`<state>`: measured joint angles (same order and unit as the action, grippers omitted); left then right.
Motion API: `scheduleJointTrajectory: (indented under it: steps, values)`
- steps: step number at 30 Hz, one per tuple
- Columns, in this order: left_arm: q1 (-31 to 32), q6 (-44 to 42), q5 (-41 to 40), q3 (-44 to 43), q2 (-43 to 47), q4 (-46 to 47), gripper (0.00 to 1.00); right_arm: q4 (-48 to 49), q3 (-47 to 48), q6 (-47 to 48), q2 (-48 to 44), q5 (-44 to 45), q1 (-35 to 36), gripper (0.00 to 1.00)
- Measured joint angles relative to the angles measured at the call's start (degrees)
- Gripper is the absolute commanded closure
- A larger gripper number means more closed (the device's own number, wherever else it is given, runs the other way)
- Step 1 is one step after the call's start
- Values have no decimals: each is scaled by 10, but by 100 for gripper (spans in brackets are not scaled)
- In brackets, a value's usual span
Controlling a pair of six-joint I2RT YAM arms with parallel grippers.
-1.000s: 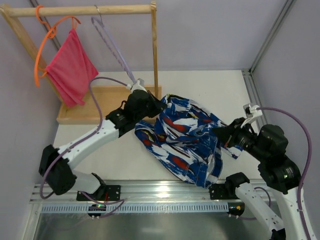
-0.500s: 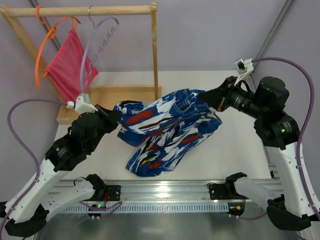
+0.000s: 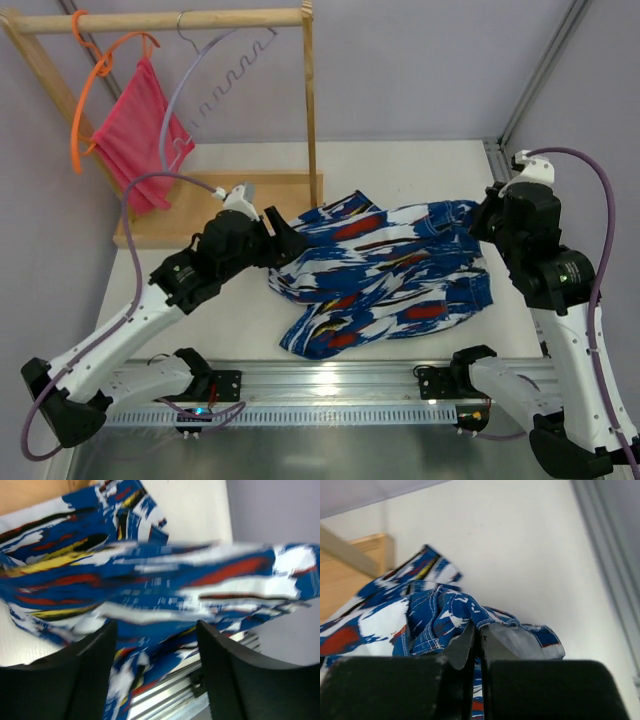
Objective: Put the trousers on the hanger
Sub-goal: Fold the trousers
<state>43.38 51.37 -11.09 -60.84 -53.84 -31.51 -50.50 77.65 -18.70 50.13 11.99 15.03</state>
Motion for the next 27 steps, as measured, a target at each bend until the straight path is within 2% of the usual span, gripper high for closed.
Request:
scheduleJointTrajectory:
  steps: [4,8,11,16,23,27]
  values:
    - [0,1,36,32,-51,35,17,-33,-17,0,1,102,-43,96]
    - [-10,-7,6,21,-59,18,10,-36,-38,6,-11,155,-86,96]
    - [-56,-6,-9,21,-57,12,10,-35,-52,12,-18,188,-97,96]
    - [-143,3,23,70,-55,51,12,1,-92,23,-43,173,-99,96]
    - [-149,-6,102,74,-195,123,20,44,-141,36,-75,130,-99,96]
    - [-149,-12,118,68,-251,137,23,65,-153,39,-78,104,-99,96]
